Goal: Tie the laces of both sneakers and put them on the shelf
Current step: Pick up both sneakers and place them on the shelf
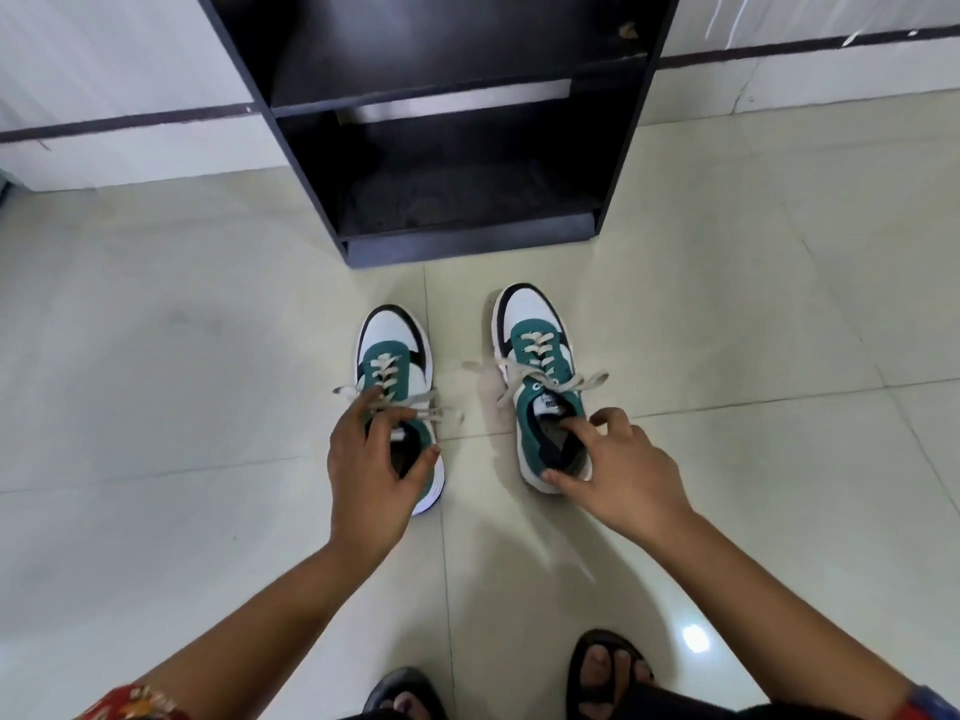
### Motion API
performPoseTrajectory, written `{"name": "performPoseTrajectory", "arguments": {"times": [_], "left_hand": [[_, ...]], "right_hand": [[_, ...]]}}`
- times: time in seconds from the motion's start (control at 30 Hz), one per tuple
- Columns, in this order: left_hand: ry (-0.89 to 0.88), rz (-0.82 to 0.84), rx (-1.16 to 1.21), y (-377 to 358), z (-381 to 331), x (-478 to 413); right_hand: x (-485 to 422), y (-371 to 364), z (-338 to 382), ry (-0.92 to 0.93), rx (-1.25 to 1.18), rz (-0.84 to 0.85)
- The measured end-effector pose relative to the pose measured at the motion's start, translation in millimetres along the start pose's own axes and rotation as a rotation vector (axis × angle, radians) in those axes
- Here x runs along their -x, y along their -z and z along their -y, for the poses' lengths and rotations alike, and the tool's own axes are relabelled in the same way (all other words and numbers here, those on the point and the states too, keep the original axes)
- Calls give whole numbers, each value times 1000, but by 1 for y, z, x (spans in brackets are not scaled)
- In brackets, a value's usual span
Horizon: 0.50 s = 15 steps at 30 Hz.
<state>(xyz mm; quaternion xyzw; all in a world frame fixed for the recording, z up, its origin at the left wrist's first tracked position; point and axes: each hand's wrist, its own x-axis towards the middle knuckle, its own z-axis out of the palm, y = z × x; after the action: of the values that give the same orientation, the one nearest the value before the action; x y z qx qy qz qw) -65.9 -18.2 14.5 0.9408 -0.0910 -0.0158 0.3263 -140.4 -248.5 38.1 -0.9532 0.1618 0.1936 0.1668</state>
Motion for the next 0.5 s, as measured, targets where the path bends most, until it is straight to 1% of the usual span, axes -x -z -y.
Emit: {"name": "performPoseTrajectory", "arguments": {"times": [0.07, 0.17, 0.23, 0.4, 0.5], "left_hand": [[108, 59, -34, 1, 12, 12], [235, 270, -1, 3, 22, 13], [274, 338, 34, 5, 21, 9], [258, 242, 77, 7, 12, 3], [215, 229, 78, 6, 8, -3]], "right_hand": [[-2, -6, 2, -14, 24, 49], [-10, -13, 9, 16, 18, -25], [-14, -14, 14, 33, 16, -64], [-19, -19, 22, 48, -9, -157], [-23, -18, 27, 88, -48, -191]]}}
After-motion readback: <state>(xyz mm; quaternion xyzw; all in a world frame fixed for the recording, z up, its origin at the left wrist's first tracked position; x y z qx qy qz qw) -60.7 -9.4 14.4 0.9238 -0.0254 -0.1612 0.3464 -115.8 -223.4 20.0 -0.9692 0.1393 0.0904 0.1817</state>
